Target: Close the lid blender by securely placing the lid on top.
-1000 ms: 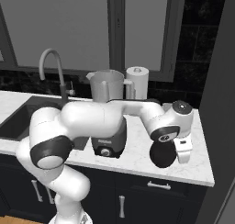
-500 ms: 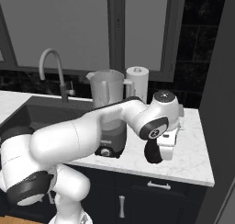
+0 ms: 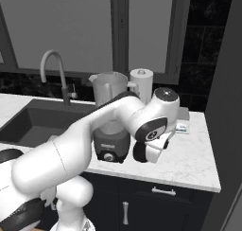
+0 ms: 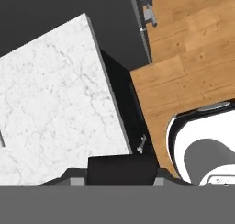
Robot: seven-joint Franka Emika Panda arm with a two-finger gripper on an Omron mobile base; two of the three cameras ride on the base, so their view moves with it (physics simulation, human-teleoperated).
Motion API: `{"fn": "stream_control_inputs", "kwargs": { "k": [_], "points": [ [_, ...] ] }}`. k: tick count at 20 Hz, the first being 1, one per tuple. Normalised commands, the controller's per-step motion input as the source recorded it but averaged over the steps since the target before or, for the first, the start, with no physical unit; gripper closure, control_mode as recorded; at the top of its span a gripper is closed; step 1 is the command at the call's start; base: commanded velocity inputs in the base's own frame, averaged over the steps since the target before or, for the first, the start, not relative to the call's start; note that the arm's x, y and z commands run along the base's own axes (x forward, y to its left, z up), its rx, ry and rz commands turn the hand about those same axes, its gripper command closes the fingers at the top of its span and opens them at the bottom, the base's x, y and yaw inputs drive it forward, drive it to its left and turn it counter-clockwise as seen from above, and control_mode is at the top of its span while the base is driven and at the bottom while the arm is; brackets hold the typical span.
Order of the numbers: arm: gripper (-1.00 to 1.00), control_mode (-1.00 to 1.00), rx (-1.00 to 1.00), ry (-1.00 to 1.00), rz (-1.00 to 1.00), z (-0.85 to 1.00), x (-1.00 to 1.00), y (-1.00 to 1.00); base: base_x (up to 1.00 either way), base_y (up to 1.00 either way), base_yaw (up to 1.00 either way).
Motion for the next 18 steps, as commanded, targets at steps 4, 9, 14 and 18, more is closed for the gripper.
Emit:
{"fn": "stream_control_inputs", "kwargs": {
  "k": [4, 9, 14, 18],
  "points": [
    [1.00, -1.00, 0.34, -0.07, -0.09, 0.49, -0.05, 0.26, 0.00, 0.00, 0.00],
    [1.00, -1.00, 0.25, -0.07, -0.11, 0.49, -0.02, 0.39, 0.00, 0.00, 0.00],
    [1.00, -1.00, 0.12, -0.08, -0.13, 0.45, -0.04, 0.55, 0.00, 0.00, 0.00],
    [1.00, -1.00, 0.12, -0.14, -0.14, 0.35, 0.00, 0.56, 0.00, 0.00, 0.00]
  ]
}}
